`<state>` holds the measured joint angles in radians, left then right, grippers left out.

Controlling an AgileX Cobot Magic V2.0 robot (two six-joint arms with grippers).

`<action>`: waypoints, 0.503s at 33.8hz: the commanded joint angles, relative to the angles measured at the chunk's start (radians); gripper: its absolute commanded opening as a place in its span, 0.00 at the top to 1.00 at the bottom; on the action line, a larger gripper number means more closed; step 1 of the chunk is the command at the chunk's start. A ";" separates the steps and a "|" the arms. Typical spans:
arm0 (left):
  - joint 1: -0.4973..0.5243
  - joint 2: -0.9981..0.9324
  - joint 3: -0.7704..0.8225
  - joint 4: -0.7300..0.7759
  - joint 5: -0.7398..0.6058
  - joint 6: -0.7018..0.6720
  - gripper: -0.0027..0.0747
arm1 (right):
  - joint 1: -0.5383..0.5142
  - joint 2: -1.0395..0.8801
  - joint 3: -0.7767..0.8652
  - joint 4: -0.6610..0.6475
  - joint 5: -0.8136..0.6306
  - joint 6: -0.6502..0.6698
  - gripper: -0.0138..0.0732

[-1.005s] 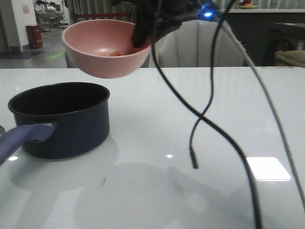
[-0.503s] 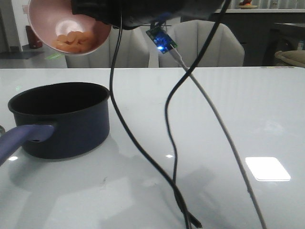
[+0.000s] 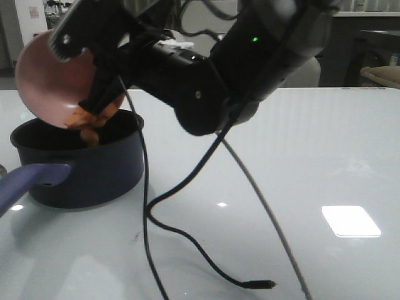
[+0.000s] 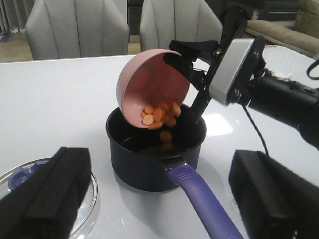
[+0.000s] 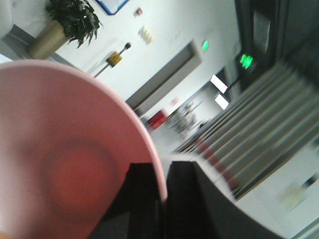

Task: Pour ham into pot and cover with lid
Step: 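Tilt the pink bowl with the right gripper to pour ham into the saucepan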

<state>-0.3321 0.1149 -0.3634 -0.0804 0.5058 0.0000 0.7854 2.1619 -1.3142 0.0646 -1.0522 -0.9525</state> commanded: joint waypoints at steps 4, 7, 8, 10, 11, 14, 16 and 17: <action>-0.008 0.013 -0.026 -0.012 -0.072 0.000 0.21 | 0.010 -0.039 -0.026 -0.005 -0.236 -0.202 0.69; -0.008 0.013 -0.026 -0.012 -0.072 0.000 0.21 | 0.010 -0.039 -0.026 -0.005 -0.236 -0.201 0.69; -0.008 0.013 -0.026 -0.012 -0.072 0.000 0.21 | 0.010 -0.039 -0.026 -0.003 -0.236 -0.192 0.69; -0.008 0.013 -0.026 -0.012 -0.072 0.000 0.21 | 0.010 -0.039 -0.026 0.009 -0.236 -0.123 0.69; -0.008 0.013 -0.026 -0.012 -0.072 0.000 0.21 | 0.010 -0.039 -0.026 0.019 -0.236 -0.061 0.69; -0.008 0.013 -0.026 -0.012 -0.072 0.000 0.21 | 0.010 -0.040 -0.030 0.085 -0.228 0.190 0.69; -0.008 0.013 -0.026 -0.012 -0.072 0.000 0.21 | 0.010 -0.047 -0.030 0.131 -0.207 0.345 0.69; -0.008 0.013 -0.026 -0.012 -0.072 0.000 0.21 | 0.010 -0.052 -0.030 0.158 -0.192 0.421 0.69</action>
<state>-0.3321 0.1149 -0.3634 -0.0804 0.5058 0.0000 0.7995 2.1870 -1.3142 0.1568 -1.1237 -0.7516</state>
